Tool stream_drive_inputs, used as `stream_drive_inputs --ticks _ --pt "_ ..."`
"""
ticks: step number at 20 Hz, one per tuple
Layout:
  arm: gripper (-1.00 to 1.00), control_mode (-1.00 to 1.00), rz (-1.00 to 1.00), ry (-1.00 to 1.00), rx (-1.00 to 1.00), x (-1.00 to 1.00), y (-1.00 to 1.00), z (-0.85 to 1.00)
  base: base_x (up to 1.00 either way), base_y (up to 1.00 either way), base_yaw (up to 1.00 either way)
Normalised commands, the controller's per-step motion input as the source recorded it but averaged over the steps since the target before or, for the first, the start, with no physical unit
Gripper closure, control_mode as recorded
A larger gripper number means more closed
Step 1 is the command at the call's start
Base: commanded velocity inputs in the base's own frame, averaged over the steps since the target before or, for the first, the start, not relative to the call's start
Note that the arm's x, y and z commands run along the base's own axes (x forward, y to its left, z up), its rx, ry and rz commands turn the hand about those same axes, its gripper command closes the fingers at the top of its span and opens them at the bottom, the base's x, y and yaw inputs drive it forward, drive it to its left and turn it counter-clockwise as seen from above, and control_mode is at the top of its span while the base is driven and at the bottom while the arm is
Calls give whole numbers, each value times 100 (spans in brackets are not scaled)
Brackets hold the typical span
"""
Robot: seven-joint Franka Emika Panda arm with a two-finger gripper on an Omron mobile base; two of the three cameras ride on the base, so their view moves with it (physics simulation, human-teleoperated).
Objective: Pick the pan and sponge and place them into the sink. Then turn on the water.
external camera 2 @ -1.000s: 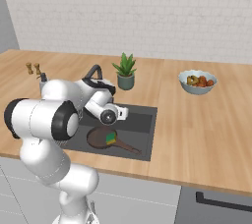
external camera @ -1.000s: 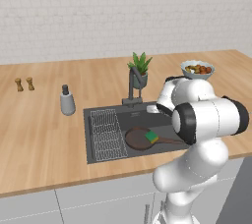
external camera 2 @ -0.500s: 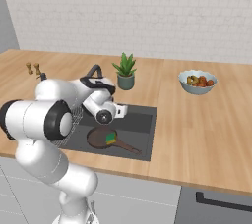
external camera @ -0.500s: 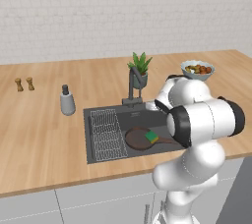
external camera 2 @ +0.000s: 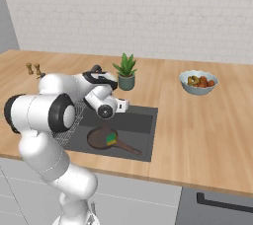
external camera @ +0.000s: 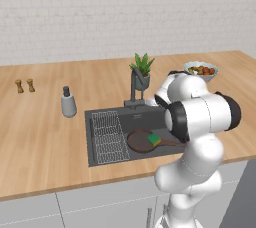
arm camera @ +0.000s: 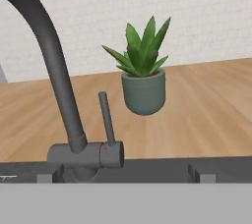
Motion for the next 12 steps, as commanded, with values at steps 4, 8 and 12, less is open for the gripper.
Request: stream_drive_inputs --ticks 4,8,12 --pt "-100 -100 0 -1 0 31 0 0 0 0 0" --pt "-100 -100 0 -2 0 33 0 0 0 0 0" --pt "-100 -100 0 0 0 29 0 -1 0 0 0"
